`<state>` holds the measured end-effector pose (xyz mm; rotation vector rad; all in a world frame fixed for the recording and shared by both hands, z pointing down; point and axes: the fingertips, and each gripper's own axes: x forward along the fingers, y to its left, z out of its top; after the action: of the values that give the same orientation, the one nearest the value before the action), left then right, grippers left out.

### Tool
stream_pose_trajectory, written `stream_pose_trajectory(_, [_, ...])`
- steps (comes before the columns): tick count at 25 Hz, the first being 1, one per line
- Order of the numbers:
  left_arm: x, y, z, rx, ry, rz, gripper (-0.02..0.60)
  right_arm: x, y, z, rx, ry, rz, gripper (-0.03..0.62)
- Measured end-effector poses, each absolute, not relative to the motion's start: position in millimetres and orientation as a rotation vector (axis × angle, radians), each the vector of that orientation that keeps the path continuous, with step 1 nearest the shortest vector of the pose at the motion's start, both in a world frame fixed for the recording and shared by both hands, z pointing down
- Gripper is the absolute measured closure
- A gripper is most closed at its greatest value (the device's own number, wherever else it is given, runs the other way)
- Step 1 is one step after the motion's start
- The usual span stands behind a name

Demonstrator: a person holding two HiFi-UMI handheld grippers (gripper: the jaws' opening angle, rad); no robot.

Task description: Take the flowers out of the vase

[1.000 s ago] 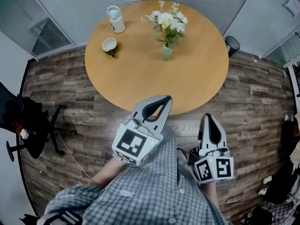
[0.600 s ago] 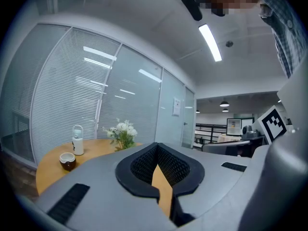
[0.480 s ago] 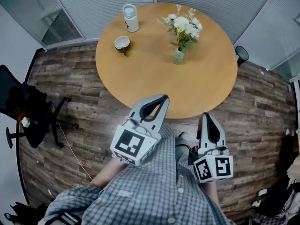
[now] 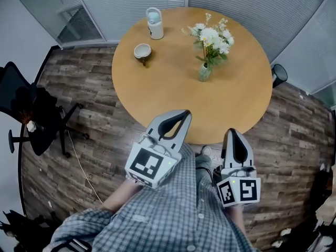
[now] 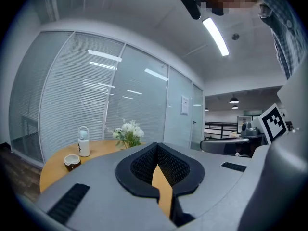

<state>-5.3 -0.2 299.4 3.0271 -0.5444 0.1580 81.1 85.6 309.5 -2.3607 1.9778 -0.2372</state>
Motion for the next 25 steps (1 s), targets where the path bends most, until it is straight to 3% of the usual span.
stream_pose_trajectory(25, [137, -39, 302, 2.863, -1.036, 0.180, 0.578, 243, 4, 318, -1.998, 2.358, -0.329, 0.583])
